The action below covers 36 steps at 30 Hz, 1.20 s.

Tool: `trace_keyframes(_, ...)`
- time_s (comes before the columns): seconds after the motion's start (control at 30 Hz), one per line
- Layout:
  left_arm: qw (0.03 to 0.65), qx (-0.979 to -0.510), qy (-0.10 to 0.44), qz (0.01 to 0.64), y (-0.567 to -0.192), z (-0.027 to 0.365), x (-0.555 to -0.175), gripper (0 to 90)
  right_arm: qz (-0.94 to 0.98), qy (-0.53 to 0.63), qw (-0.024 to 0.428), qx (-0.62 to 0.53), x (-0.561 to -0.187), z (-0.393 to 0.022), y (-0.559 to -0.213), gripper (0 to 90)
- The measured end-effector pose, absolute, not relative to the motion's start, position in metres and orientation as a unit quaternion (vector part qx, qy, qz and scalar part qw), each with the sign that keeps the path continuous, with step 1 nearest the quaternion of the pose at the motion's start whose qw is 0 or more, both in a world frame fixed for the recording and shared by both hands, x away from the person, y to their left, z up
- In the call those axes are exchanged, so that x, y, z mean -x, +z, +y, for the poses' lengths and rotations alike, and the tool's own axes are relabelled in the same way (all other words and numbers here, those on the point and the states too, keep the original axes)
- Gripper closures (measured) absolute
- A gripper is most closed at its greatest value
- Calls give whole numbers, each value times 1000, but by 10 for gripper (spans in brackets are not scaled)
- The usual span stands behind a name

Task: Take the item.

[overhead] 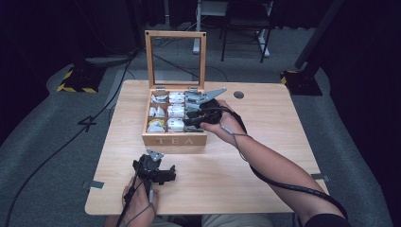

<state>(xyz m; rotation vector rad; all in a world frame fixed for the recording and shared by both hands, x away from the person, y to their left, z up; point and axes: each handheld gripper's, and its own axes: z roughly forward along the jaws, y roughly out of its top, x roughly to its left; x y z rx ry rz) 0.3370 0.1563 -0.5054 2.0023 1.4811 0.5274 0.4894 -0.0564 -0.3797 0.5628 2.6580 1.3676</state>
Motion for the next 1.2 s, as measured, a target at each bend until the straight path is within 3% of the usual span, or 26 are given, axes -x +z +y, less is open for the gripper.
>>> trace_keyframes(0.67,293,-753,198,555,-505,156,-337,0,889,413,53,-190,-504,-18,-400,655)
trace_keyframes(1.2,293,-752,199,556,-505,156,-337,0,903,379,29,-198,-507,4,-429,697)
